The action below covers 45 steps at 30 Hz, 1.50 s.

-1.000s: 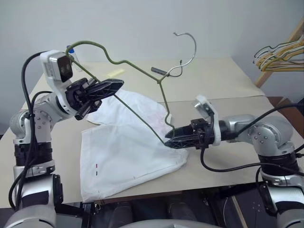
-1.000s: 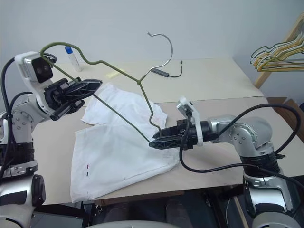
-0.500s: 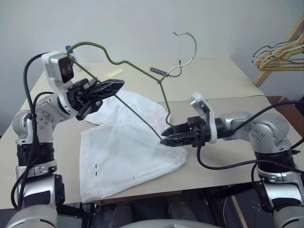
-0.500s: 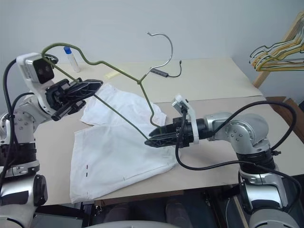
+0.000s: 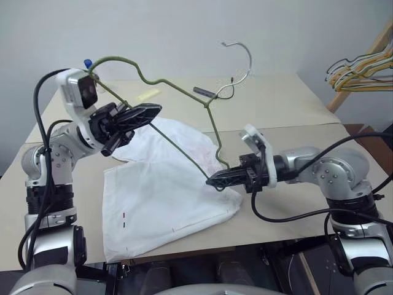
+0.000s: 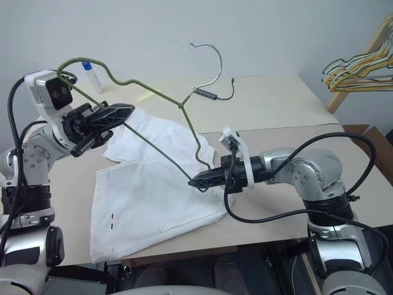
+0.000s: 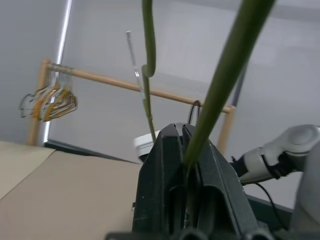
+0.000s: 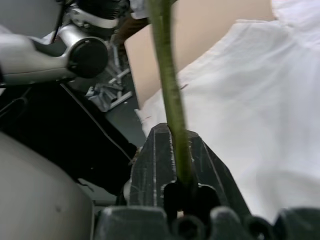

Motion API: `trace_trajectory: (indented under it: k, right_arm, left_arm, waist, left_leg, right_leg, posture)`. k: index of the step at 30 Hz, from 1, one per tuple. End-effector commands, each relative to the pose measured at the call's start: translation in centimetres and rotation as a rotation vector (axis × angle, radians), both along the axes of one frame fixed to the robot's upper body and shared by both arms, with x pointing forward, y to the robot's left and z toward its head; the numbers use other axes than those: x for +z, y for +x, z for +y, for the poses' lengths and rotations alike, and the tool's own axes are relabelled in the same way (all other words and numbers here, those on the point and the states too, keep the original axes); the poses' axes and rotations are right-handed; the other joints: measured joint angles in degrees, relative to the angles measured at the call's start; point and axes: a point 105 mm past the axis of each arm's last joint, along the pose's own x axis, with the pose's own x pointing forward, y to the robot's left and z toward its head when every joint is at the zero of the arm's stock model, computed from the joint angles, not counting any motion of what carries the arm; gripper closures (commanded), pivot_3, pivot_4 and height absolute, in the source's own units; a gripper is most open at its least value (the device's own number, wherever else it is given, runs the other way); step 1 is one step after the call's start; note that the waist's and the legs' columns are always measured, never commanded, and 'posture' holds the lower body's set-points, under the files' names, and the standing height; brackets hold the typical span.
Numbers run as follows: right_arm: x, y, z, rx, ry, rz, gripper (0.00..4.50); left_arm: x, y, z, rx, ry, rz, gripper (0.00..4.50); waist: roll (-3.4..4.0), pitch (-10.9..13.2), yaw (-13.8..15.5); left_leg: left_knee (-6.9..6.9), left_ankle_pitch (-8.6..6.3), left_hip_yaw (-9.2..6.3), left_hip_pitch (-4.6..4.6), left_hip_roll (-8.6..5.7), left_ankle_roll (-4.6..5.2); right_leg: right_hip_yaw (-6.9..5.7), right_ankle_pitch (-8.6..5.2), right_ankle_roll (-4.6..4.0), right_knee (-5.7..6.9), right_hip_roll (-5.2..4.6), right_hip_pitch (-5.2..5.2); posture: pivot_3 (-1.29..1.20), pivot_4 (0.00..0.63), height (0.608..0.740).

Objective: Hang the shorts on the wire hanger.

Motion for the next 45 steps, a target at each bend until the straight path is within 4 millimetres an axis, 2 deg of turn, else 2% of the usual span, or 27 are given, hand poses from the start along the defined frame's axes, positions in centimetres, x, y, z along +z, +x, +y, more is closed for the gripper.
trace_trajectory:
  k: [1,3,7,11,14,16,18,20,23,25,29,32,37,41,45]
  right_arm:
    - [0.9,0.4,0.0,-0.017,0.036,-0.043,4.45]
    - [1.1,0.4,-0.1,-0.022,0.047,-0.047,4.45]
    - [1.8,0.8,-0.5,-0.075,0.089,-0.049,4.5]
    - [2.2,1.1,-1.6,-0.149,0.114,-0.038,4.5]
    - [2.2,1.1,-2.4,-0.192,0.128,-0.022,4.5]
    - [1.7,0.9,-3.5,-0.235,0.116,0.005,4.5]
    - [1.0,0.5,-4.6,-0.268,0.093,0.033,4.5]
    - [-0.1,0.2,-6.0,-0.308,0.055,0.09,4.5]
    - [-2.0,0.0,-8.2,-0.376,0.014,0.204,4.5]
    - [-3.2,-0.2,-9.5,-0.425,-0.035,0.234,4.5]
    - [-4.6,-0.7,-11.3,-0.46,-0.153,0.232,4.5]
    - [-6.3,-1.5,-13.3,-0.466,-0.188,0.477,4.5]
    - [-7.0,-1.8,-15.1,-0.479,-0.171,0.671,4.5]
    - [-8.4,-2.1,-16.1,-0.493,-0.223,0.724,4.5]
    - [-8.9,-2.4,-16.4,-0.477,-0.255,0.732,4.5]
  left_arm:
    - [0.3,0.2,-0.4,0.036,0.016,-0.089,4.5]
    - [-0.4,0.5,-0.4,0.044,0.022,-0.054,4.5]
    - [-2.9,1.7,-1.3,0.114,0.132,0.01,3.53]
    - [-7.3,4.2,-2.3,0.257,0.358,0.082,2.14]
    - [-11.0,4.6,-1.9,0.311,0.544,0.052,1.27]
    - [-12.1,4.7,-1.5,0.335,0.597,0.024,0.68]
    - [-12.0,4.6,-1.2,0.352,0.627,-0.035,0.03]
    - [-11.8,4.8,-0.9,0.383,0.681,-0.121,0.03]
    - [-12.0,3.9,-0.4,0.334,0.796,-0.272,0.03]
    - [-12.3,3.0,0.0,0.272,0.849,-0.315,0.03]
    - [-12.4,2.6,0.7,0.247,0.914,-0.385,0.03]
    - [-12.1,1.9,0.6,0.205,0.917,-0.413,0.03]
    - [-12.5,1.1,0.7,0.155,0.967,-0.456,0.03]
    - [-12.3,1.0,0.7,0.157,0.963,-0.458,0.03]
    - [-12.6,0.8,0.8,0.149,0.991,-0.464,0.03]
  waist:
    - [0.0,0.0,0.0]
    - [0.0,0.0,0.0]
    - [0.0,0.0,0.0]
    - [0.0,0.0,0.3]
    - [0.01,0.0,0.1]
    - [0.01,0.0,-0.1]
    - [0.01,0.0,0.0]
    - [0.01,0.0,0.1]
    - [0.01,0.0,0.1]
    - [0.02,0.0,0.1]
    - [0.12,0.1,0.1]
    - [0.12,0.1,-0.1]
    - [0.2,0.1,0.0]
    - [0.22,0.1,0.0]
    - [0.25,0.1,0.1]
  left_leg:
    - [0.02,0.0,0.0,0.0,-0.01,0.0]
    - [0.02,0.0,0.0,-0.01,-0.01,0.0]
    - [0.02,0.0,-0.01,0.01,0.0,0.0]
    - [0.07,0.0,-0.04,-0.03,-0.02,0.0]
    - [0.05,0.0,-0.03,-0.01,-0.03,0.0]
    - [0.05,0.0,0.0,-0.03,-0.02,0.0]
    - [0.05,0.0,0.0,-0.08,-0.02,0.01]
    - [0.07,0.0,0.0,-0.21,-0.02,0.0]
    - [0.08,0.0,0.0,-0.18,-0.02,0.01]
    - [0.08,0.0,0.03,-0.16,-0.02,0.01]
    - [0.08,-0.01,0.1,-0.15,-0.02,0.01]
    - [0.09,-0.01,0.1,-0.11,0.01,0.02]
    - [0.1,-0.03,0.16,0.01,0.02,0.05]
    - [0.14,-0.03,0.15,-0.02,0.02,0.06]
    - [0.25,-0.08,0.15,-0.06,0.02,0.14]
  right_leg:
    - [0.01,0.0,0.0,0.0,0.0,0.0]
    - [0.01,0.01,0.0,-0.01,0.0,0.01]
    - [0.01,0.01,0.0,0.0,0.0,0.01]
    - [-0.01,0.03,0.02,-0.01,-0.01,0.04]
    - [0.0,0.03,0.01,-0.01,-0.01,0.03]
    - [0.02,0.04,0.01,-0.01,-0.01,0.01]
    - [0.02,0.04,0.0,-0.01,-0.01,-0.02]
    - [0.01,0.04,0.01,-0.01,-0.01,-0.13]
    - [0.02,0.04,0.01,-0.01,-0.01,-0.1]
    - [0.02,0.04,0.0,-0.02,-0.01,-0.08]
    - [0.05,0.03,0.02,-0.02,-0.02,-0.08]
    - [0.04,0.02,0.04,-0.02,-0.01,-0.05]
    - [0.08,0.03,0.04,-0.03,-0.01,0.04]
    - [0.08,0.03,0.05,-0.03,-0.01,0.05]
    - [0.06,0.02,0.07,-0.02,-0.01,0.04]
  posture:
    - [-0.06,0.0,0.74]
    - [-0.06,0.0,0.74]
    - [-0.05,0.0,0.74]
    - [-0.06,0.0,0.74]
    - [-0.07,0.0,0.74]
    - [-0.08,0.0,0.74]
    - [-0.08,0.0,0.74]
    - [-0.08,0.0,0.74]
    - [-0.08,0.0,0.74]
    - [-0.07,0.0,0.74]
    - [-0.08,0.0,0.74]
    - [-0.07,0.0,0.74]
    - [-0.06,0.0,0.74]
    - [-0.05,0.0,0.74]
    - [-0.04,0.0,0.74]
